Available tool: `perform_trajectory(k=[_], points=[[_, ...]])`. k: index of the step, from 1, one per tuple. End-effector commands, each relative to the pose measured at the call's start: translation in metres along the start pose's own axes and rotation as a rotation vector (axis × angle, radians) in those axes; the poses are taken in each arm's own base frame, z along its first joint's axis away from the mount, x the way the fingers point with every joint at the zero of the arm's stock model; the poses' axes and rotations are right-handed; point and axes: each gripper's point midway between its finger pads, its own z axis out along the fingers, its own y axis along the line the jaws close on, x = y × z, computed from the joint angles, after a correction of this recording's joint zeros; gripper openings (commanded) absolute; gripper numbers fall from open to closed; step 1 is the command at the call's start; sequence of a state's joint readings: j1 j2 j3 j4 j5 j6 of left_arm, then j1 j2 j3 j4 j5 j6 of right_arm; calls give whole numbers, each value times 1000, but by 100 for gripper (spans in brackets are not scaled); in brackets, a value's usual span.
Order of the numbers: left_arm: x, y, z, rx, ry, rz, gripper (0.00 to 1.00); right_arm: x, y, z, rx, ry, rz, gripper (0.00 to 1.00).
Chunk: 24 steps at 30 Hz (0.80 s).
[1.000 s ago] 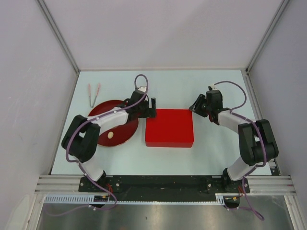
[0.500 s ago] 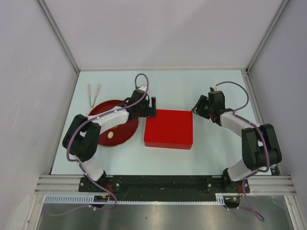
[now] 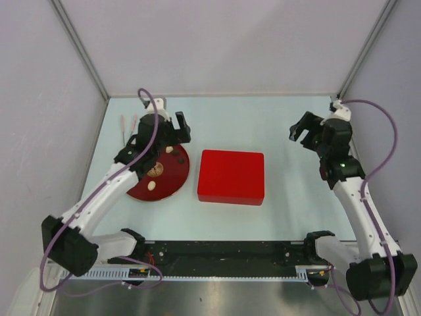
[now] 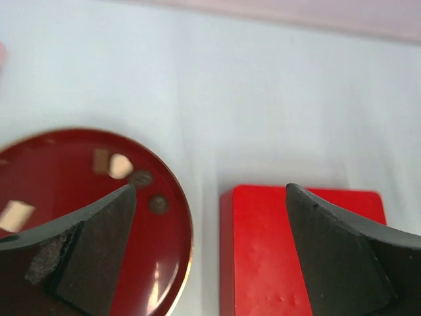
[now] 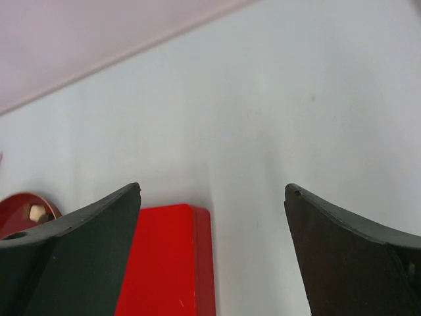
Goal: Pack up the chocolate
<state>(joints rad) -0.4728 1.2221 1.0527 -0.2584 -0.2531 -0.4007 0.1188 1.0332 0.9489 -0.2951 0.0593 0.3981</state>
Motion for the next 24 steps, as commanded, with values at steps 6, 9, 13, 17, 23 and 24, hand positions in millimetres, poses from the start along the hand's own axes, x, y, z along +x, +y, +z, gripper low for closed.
perform_trajectory(k=[6, 9, 13, 17, 23, 24], points=[[-124, 52, -137, -195, -389, 29, 100, -109, -15, -110, 140, -367, -125, 100], [-146, 65, -187, -208, -513, 19, 100, -134, -12, -142, 139, -475, -158, 100], [-162, 80, -240, -210, -651, 8, 100, -156, -7, -171, 141, -590, -163, 100], [-162, 95, -271, -230, -730, 12, 100, -167, -2, -188, 128, -659, -167, 100], [-146, 109, -286, -250, -739, -5, 100, -169, 6, -193, 115, -673, -193, 100], [-139, 113, -283, -265, -709, 7, 100, -168, 6, -192, 120, -672, -197, 100]])
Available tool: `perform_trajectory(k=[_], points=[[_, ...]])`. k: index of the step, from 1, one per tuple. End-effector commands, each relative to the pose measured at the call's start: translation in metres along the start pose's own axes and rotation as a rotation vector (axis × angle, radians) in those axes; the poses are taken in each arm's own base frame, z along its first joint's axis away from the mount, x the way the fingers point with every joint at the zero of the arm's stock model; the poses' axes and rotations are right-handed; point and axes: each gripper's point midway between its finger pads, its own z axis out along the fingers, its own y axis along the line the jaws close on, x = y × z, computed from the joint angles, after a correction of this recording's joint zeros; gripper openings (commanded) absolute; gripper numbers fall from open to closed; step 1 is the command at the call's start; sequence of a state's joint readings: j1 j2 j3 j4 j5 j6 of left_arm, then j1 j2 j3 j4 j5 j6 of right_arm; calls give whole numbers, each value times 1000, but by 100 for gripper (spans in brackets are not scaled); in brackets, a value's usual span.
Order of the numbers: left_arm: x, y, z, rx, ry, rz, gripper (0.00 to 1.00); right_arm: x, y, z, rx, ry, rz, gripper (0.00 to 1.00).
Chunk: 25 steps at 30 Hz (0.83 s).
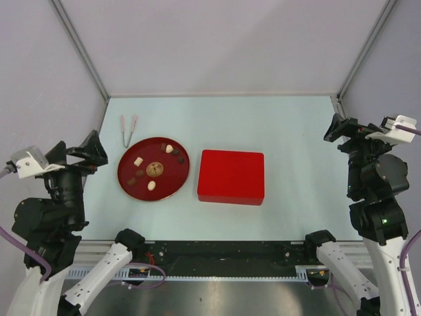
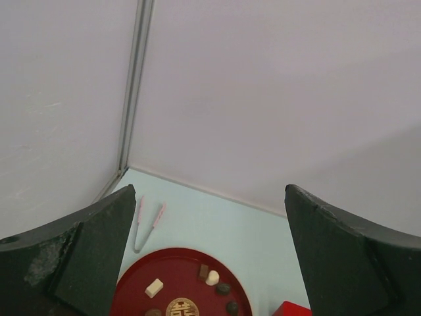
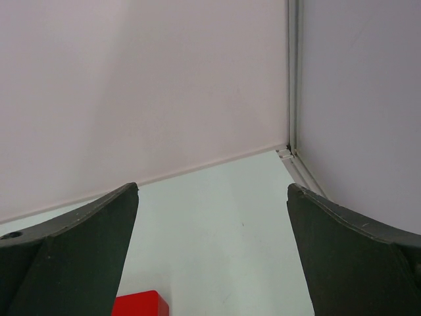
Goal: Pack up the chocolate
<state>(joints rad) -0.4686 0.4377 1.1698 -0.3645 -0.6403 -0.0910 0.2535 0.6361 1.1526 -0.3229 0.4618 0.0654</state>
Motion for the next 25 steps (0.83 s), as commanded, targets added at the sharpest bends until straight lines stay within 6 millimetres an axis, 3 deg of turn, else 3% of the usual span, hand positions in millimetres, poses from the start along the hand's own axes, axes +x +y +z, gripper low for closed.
perform_trajectory(k=[1, 7, 25], points=[[25, 15, -3, -65, 78, 79, 100, -18, -1, 0, 25, -53, -21, 100], [39, 19, -6, -81, 101, 61, 100, -17, 4, 3, 16, -53, -30, 100], [7, 18, -7, -62, 5, 30, 100, -20, -4, 1, 54, -66, -15, 100]])
